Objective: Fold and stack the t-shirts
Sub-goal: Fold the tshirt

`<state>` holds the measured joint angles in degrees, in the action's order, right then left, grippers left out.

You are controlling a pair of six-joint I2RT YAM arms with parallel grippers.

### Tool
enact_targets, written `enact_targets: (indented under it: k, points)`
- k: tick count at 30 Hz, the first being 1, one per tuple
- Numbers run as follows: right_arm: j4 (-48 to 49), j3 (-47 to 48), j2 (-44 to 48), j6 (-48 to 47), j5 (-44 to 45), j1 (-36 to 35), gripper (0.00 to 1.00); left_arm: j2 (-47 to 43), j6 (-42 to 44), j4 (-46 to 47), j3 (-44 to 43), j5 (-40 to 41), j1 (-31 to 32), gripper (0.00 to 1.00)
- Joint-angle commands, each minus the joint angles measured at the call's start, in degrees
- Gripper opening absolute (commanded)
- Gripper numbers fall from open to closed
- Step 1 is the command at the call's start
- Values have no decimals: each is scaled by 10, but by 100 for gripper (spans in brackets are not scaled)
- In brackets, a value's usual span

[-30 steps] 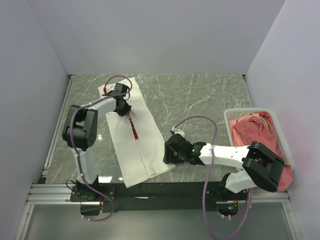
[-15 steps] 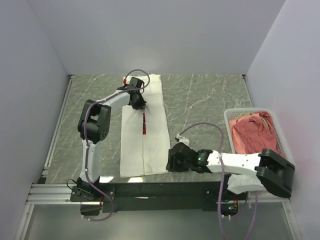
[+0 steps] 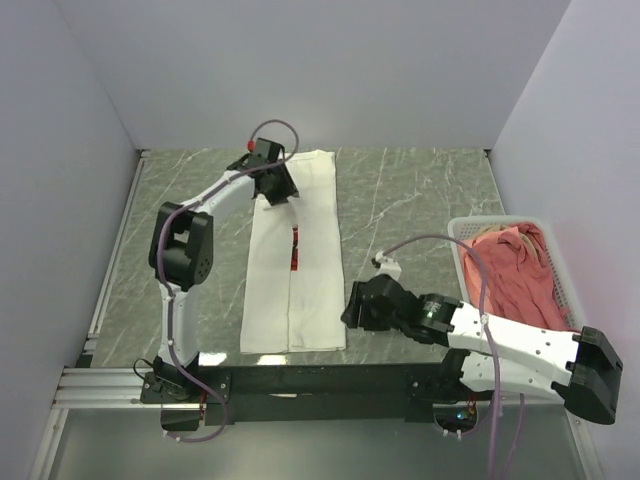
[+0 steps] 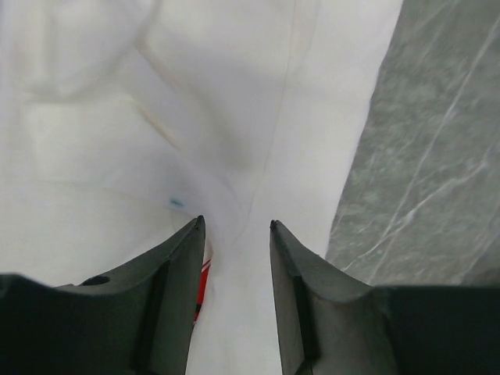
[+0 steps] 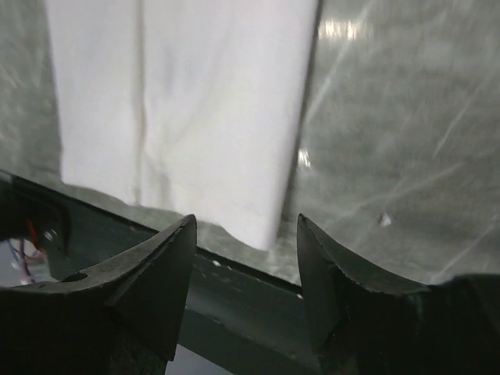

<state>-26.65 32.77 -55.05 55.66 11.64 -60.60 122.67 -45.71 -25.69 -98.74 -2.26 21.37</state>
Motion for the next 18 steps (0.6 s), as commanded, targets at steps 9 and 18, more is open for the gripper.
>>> enact_targets:
  k: [9, 18]
  points:
    - [83, 173, -152, -133, -39, 109, 61, -64, 25, -27, -43, 28, -112, 40]
    - [107, 291, -351, -144, -51, 55, 58, 55, 91, -34, -185, -38, -126, 50]
